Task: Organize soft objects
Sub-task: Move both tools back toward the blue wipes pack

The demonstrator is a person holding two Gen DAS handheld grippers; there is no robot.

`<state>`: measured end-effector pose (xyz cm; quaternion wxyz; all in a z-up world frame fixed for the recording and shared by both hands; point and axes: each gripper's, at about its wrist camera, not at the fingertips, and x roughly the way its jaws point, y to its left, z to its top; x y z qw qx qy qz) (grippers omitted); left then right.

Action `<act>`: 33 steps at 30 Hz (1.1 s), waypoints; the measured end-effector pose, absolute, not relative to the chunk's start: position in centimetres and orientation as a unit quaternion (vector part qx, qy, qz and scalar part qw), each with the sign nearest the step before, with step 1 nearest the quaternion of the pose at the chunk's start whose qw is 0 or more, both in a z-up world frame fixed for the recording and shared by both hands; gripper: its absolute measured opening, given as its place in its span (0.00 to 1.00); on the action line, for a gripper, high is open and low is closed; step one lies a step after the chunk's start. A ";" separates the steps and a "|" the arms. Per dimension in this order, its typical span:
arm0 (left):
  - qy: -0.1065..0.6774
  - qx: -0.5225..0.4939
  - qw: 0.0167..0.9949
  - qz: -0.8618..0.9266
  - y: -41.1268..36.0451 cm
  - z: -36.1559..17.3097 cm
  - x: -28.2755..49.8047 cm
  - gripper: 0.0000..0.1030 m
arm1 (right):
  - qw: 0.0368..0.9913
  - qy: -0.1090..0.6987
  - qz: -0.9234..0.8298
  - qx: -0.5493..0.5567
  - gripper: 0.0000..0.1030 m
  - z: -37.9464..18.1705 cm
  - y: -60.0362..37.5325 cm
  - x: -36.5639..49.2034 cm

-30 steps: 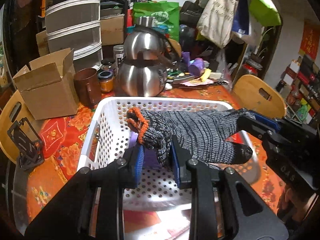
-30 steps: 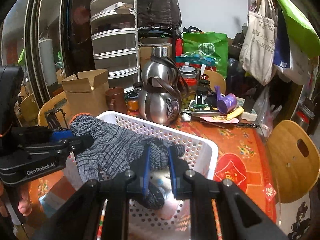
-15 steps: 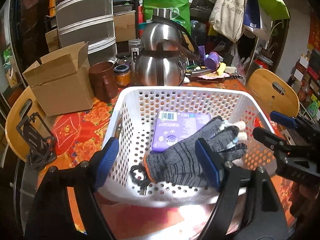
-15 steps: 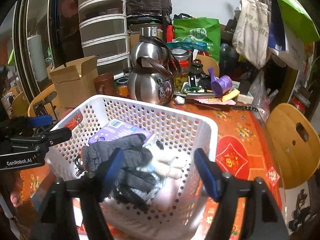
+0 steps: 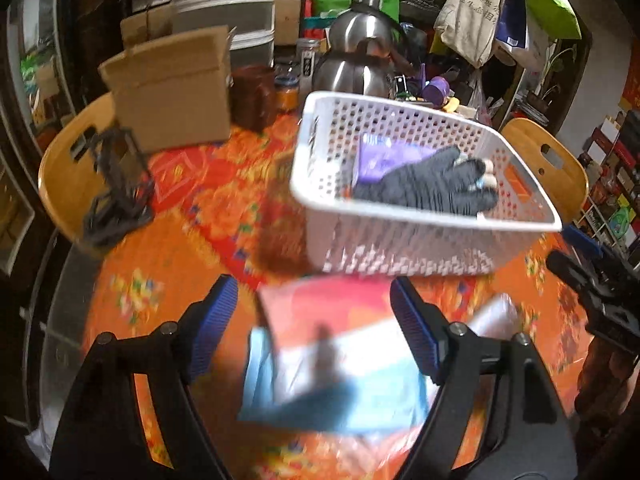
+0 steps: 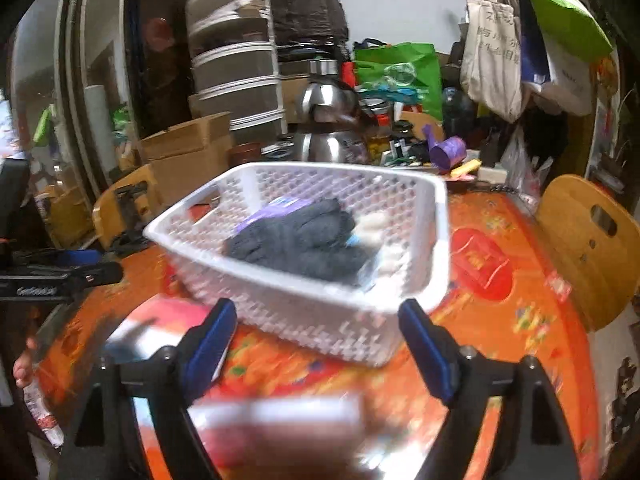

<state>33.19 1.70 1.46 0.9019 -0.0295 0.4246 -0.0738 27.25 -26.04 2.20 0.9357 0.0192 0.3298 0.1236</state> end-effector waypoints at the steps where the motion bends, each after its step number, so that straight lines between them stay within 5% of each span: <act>1: 0.427 -0.036 0.900 -0.075 2.4 1.0 32.4 0.75 | 0.933 0.333 0.133 0.017 0.81 1.9 -25.6 26.3; 20: 0.460 -0.085 0.878 -0.098 7.3 -9.0 26.5 0.75 | 0.893 0.394 0.210 0.052 0.85 -5.3 -16.4 21.4; 33: 0.462 -0.091 0.866 -0.170 6.3 -9.7 28.0 0.74 | 0.873 0.431 0.225 0.031 0.64 -7.3 -12.6 24.0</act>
